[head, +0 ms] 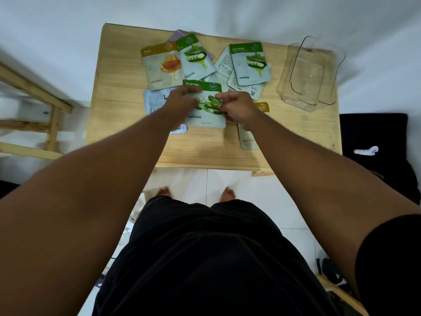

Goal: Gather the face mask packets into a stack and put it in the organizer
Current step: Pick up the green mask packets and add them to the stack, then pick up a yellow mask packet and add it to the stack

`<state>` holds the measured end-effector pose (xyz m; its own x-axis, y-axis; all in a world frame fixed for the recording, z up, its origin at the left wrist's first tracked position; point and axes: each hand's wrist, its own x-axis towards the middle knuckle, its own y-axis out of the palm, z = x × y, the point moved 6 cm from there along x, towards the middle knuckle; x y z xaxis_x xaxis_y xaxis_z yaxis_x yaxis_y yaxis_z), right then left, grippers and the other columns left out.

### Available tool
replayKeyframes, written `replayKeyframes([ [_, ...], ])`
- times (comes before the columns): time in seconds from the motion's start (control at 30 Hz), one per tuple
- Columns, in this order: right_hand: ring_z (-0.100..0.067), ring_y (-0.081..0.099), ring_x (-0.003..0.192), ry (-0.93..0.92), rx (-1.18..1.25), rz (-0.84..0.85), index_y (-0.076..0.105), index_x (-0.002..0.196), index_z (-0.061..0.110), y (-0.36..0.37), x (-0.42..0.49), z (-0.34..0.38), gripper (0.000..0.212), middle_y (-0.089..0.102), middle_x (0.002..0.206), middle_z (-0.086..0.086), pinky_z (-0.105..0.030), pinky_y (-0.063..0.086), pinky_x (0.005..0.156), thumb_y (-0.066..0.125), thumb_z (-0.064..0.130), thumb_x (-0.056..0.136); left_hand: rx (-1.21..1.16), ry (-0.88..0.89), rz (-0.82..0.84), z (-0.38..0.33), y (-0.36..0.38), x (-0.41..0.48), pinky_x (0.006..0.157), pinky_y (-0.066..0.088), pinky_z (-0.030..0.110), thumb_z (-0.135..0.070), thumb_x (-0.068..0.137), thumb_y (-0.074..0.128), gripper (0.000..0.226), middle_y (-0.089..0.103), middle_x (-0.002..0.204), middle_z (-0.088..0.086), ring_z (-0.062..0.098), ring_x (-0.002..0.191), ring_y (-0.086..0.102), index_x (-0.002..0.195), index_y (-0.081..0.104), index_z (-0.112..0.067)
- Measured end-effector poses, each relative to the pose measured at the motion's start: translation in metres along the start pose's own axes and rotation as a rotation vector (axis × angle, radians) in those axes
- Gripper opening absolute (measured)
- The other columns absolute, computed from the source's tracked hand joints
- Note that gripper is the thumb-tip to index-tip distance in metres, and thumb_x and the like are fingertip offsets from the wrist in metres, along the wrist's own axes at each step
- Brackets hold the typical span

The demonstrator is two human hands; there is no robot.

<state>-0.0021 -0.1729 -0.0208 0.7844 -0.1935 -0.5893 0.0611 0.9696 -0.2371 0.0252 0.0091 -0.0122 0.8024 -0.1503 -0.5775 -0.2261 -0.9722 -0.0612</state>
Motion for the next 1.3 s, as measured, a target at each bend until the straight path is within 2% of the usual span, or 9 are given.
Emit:
replayKeyframes([
  [0.07, -0.022, 0.065, 0.085, -0.017, 0.009, -0.025, 0.072, 0.111, 0.014, -0.005, -0.003, -0.002, 0.029, 0.069, 0.097, -0.005, -0.033, 0.058, 0.072, 0.067, -0.003, 0.088, -0.003, -0.037, 0.034, 0.003, 0.010, -0.006, 0.054, 0.058, 0.024, 0.007, 0.092, 0.055, 0.029, 0.067, 0.097, 0.010, 0.024, 0.086, 0.068, 0.108, 0.071, -0.010],
  [0.17, -0.025, 0.071, 0.089, 0.017, 0.045, -0.078, 0.073, 0.102, 0.022, -0.022, -0.008, -0.001, 0.016, 0.073, 0.108, -0.009, -0.040, 0.064, 0.072, 0.069, 0.012, 0.089, 0.014, -0.058, 0.025, 0.005, 0.022, -0.005, 0.075, 0.063, 0.038, 0.011, 0.090, 0.053, 0.034, 0.070, 0.097, 0.009, 0.027, 0.093, 0.071, 0.091, 0.073, -0.017],
  [0.27, -0.016, 0.068, 0.078, -0.034, -0.005, -0.215, 0.072, 0.097, 0.020, -0.052, -0.014, -0.001, 0.009, 0.073, 0.097, -0.003, -0.033, 0.061, 0.063, 0.067, 0.022, 0.090, 0.106, -0.021, 0.014, -0.004, 0.032, -0.001, 0.067, 0.057, 0.030, 0.005, 0.091, 0.052, 0.035, 0.069, 0.099, 0.005, 0.021, 0.088, 0.067, 0.097, 0.073, -0.022],
  [0.33, -0.014, 0.066, 0.085, -0.114, -0.209, -0.351, 0.070, 0.095, 0.020, -0.077, -0.016, -0.009, 0.008, 0.071, 0.093, 0.003, -0.032, 0.058, 0.081, 0.067, 0.022, 0.088, 0.143, 0.017, 0.003, -0.009, 0.039, -0.001, 0.063, 0.052, 0.025, 0.003, 0.091, 0.053, 0.034, 0.068, 0.103, 0.005, 0.018, 0.089, 0.064, 0.106, 0.073, -0.020],
  [0.57, -0.030, 0.047, 0.124, 0.089, -0.639, -0.302, 0.056, 0.122, 0.027, -0.105, -0.022, -0.066, 0.073, 0.047, 0.130, -0.011, -0.036, 0.043, 0.101, 0.084, 0.057, 0.062, 0.172, -0.019, -0.015, 0.003, 0.060, -0.009, 0.054, 0.050, 0.022, 0.005, 0.091, 0.052, 0.034, 0.065, 0.104, 0.007, 0.016, 0.080, 0.061, 0.105, 0.072, -0.019],
  [0.8, -0.028, 0.059, 0.112, 0.037, -0.486, -0.251, 0.058, 0.112, 0.025, -0.095, -0.014, -0.072, 0.063, 0.054, 0.123, -0.012, -0.036, 0.052, 0.096, 0.092, 0.028, 0.059, 0.158, -0.055, -0.004, 0.017, 0.066, -0.018, 0.041, 0.049, 0.015, 0.008, 0.092, 0.051, 0.034, 0.064, 0.103, 0.007, 0.012, 0.076, 0.062, 0.113, 0.071, -0.010],
  [0.97, -0.030, 0.041, 0.127, 0.047, -0.641, -0.325, 0.053, 0.126, 0.032, -0.092, -0.021, -0.067, 0.076, 0.041, 0.134, -0.009, -0.041, 0.046, 0.101, 0.088, 0.049, 0.060, 0.141, -0.076, -0.033, 0.022, 0.058, -0.019, 0.044, 0.051, 0.016, 0.007, 0.093, 0.052, 0.034, 0.064, 0.099, 0.002, 0.011, 0.076, 0.064, 0.116, 0.071, -0.010],
  [1.1, -0.032, 0.044, 0.124, 0.034, -0.562, -0.305, 0.049, 0.130, 0.026, -0.082, -0.021, -0.067, 0.083, 0.035, 0.137, -0.011, -0.038, 0.044, 0.101, 0.092, 0.035, 0.060, 0.146, -0.070, -0.034, 0.024, 0.052, -0.021, 0.049, 0.053, 0.017, 0.008, 0.093, 0.050, 0.035, 0.064, 0.106, 0.006, 0.012, 0.080, 0.065, 0.116, 0.070, -0.010],
  [1.3, -0.019, 0.061, 0.112, -0.032, -0.423, -0.266, 0.066, 0.112, 0.020, -0.085, -0.013, -0.058, 0.051, 0.062, 0.126, -0.001, -0.022, 0.047, 0.091, 0.086, 0.016, 0.065, 0.112, -0.072, -0.042, 0.024, 0.043, -0.023, 0.050, 0.054, 0.017, 0.008, 0.094, 0.052, 0.035, 0.065, 0.107, 0.005, 0.012, 0.080, 0.066, 0.116, 0.071, -0.011],
])
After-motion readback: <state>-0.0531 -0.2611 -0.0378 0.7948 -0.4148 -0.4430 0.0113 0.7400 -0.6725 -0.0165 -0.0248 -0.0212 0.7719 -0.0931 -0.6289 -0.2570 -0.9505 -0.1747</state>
